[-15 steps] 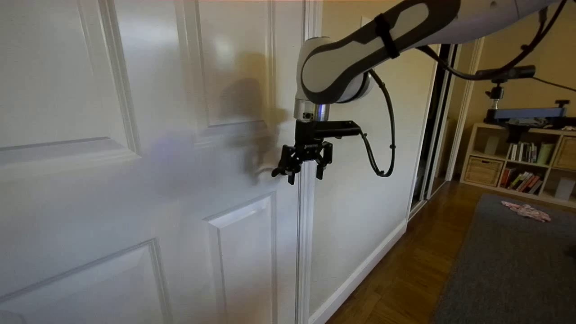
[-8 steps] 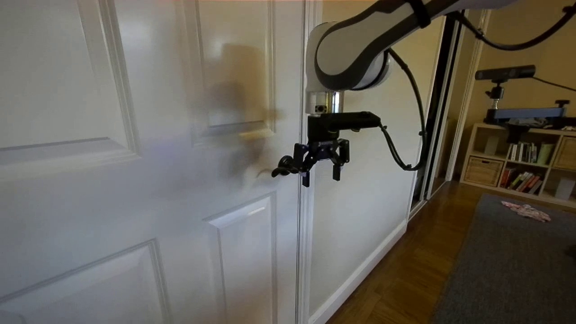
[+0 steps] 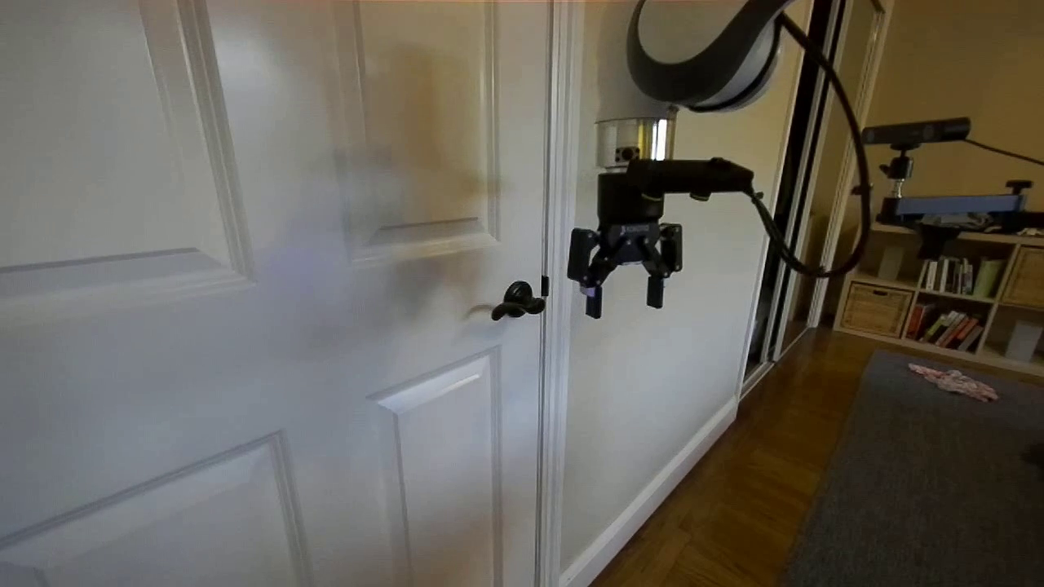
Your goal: Close the door
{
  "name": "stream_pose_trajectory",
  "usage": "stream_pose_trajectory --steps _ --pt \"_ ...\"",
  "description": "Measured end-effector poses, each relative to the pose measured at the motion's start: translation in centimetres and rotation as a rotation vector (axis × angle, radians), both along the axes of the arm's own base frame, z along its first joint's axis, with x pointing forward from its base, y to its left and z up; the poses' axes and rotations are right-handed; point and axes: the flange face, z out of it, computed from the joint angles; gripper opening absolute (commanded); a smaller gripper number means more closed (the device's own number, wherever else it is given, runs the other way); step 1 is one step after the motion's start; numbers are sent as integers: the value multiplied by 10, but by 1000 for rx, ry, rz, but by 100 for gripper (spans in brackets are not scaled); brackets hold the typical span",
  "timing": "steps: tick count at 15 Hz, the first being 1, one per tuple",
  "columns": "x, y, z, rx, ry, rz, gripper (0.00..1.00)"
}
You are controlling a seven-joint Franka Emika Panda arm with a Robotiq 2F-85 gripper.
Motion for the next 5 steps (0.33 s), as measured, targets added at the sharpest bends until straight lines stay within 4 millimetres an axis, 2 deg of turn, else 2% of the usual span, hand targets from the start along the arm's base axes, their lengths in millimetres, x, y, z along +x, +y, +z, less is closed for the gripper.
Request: stream_pose_trajectory --steps 2,5 --pt "-15 -1 8 3 0 -5 100" --pt "-23 -2 10 4 0 -8 100"
